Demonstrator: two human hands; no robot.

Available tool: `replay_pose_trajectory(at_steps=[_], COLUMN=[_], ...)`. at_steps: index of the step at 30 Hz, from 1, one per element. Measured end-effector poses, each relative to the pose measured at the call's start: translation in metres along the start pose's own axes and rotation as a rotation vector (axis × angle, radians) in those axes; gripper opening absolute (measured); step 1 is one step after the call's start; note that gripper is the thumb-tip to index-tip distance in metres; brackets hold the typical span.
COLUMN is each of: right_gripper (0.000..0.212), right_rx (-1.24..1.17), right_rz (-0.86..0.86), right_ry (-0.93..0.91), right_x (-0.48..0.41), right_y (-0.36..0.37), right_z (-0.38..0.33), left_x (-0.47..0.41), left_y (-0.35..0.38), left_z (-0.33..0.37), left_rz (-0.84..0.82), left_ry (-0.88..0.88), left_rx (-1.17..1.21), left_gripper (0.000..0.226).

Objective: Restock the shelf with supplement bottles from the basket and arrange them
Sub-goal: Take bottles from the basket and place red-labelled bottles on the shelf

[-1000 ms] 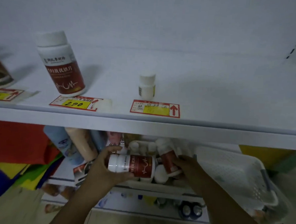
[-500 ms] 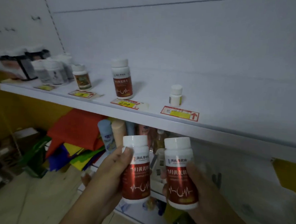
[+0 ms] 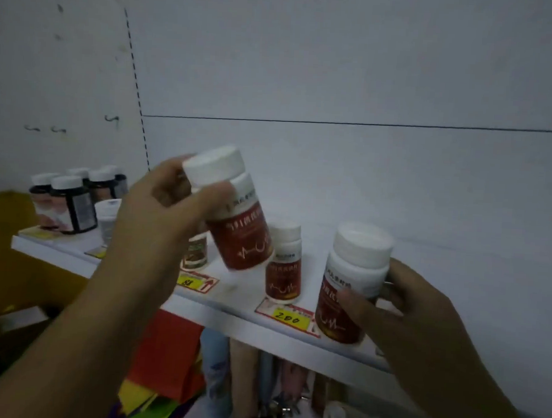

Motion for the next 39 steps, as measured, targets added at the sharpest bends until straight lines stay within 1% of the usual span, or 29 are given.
replay_pose_trajectory(at_steps=[1, 3, 5, 7, 8, 9, 11, 12, 15, 17, 20, 22, 25, 27, 29, 30, 32, 33, 34, 35, 36, 37, 38, 39], right_gripper=[0.041, 0.034, 0.035, 0.035, 0.036, 0.043, 0.064, 0.066, 0.061, 0.059, 0.06, 0.054, 0.054, 0.053, 0.06, 0.066, 0.078, 0.08, 0.074, 0.062, 0.048, 0.035, 0.024, 0.019], right_rx=[0.01, 0.071, 0.074, 0.124, 0.103, 0.088, 0.083, 0.085, 0.148, 0.196, 0.246, 0.284, 0.34, 0.344, 0.318, 0.303, 0.275, 0.255, 0.227, 0.197, 0.185, 0.21, 0.258, 0.293], right_rz=[-0.013, 0.084, 0.153, 0.166, 0.165, 0.168, 0.182, 0.18, 0.177, 0.183, 0.183, 0.186, 0.184, 0.172, 0.181, 0.205, 0.282, 0.324, 0.355, 0.36, 0.339, 0.308, 0.28, 0.281], right_ry=[-0.05, -0.093, -0.079, -0.073, -0.053, -0.032, -0.015, -0.014, -0.006, 0.025, 0.004, 0.01, -0.009, -0.047, -0.076, -0.079, -0.087, -0.122, -0.198, -0.293, -0.376, -0.426, -0.427, -0.372], right_x=[-0.011, -0.029, -0.04, -0.046, -0.047, -0.049, -0.049, -0.048, -0.048, -0.05, -0.051, -0.051, -0.052, -0.053, -0.051, -0.049, -0.038, -0.028, -0.014, 0.006, 0.029, 0.055, 0.081, 0.104], right_y=[0.007, 0.022, 0.023, 0.03, 0.033, 0.033, 0.032, 0.034, 0.039, 0.04, 0.043, 0.043, 0.043, 0.043, 0.042, 0.039, 0.032, 0.028, 0.022, 0.016, 0.01, 0.003, -0.005, -0.017], right_z=[0.006, 0.02, 0.034, 0.048, 0.051, 0.056, 0.062, 0.061, 0.059, 0.059, 0.055, 0.057, 0.059, 0.059, 0.058, 0.056, 0.049, 0.042, 0.032, 0.023, 0.017, 0.016, 0.021, 0.034], left_x=[-0.023, -0.067, -0.097, -0.119, -0.125, -0.131, -0.137, -0.138, -0.136, -0.129, -0.114, -0.107, -0.103, -0.098, -0.093, -0.094, -0.096, -0.093, -0.084, -0.07, -0.05, -0.024, 0.003, 0.031], left_y=[-0.006, -0.009, -0.003, 0.009, 0.016, 0.025, 0.045, 0.056, 0.082, 0.097, 0.117, 0.126, 0.133, 0.135, 0.131, 0.125, 0.102, 0.086, 0.071, 0.056, 0.045, 0.038, 0.037, 0.04], left_z=[-0.001, -0.003, -0.018, -0.038, -0.048, -0.058, -0.079, -0.088, -0.114, -0.127, -0.14, -0.143, -0.14, -0.135, -0.13, -0.127, -0.11, -0.097, -0.08, -0.064, -0.049, -0.039, -0.035, -0.039], left_rz=[0.035, 0.116, 0.101, 0.025, -0.02, -0.063, -0.168, -0.219, -0.381, -0.484, -0.602, -0.642, -0.653, -0.681, -0.664, -0.59, -0.343, -0.218, -0.11, -0.031, 0.005, 0.0, -0.042, -0.101], left_ry=[0.002, -0.013, -0.02, -0.08, -0.115, -0.151, -0.206, -0.234, -0.326, -0.382, -0.442, -0.436, -0.444, -0.505, -0.526, -0.487, -0.337, -0.237, -0.122, 0.003, 0.134, 0.259, 0.354, 0.398], left_rx=[0.02, 0.008, 0.002, 0.02, 0.025, 0.023, 0.012, 0.005, -0.04, -0.041, -0.015, -0.013, 0.04, 0.109, 0.098, 0.054, -0.03, -0.049, -0.048, -0.037, -0.027, -0.035, -0.078, -0.153], left_gripper=[0.034, 0.045, 0.049, 0.041, 0.036, 0.032, 0.031, 0.033, 0.035, 0.032, 0.026, 0.023, 0.016, 0.022, 0.033, 0.034, 0.029, 0.027, 0.023, 0.019, 0.017, 0.017, 0.019, 0.019])
Point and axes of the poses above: each hand's wrist, its own x-axis away from the middle knuckle, its own y-axis out of the palm, z = x × y, the point moved 7 cm from there along -x, towards the middle knuckle, and after that the axes turned 11 degrees about -x, right-handed, at the moved point
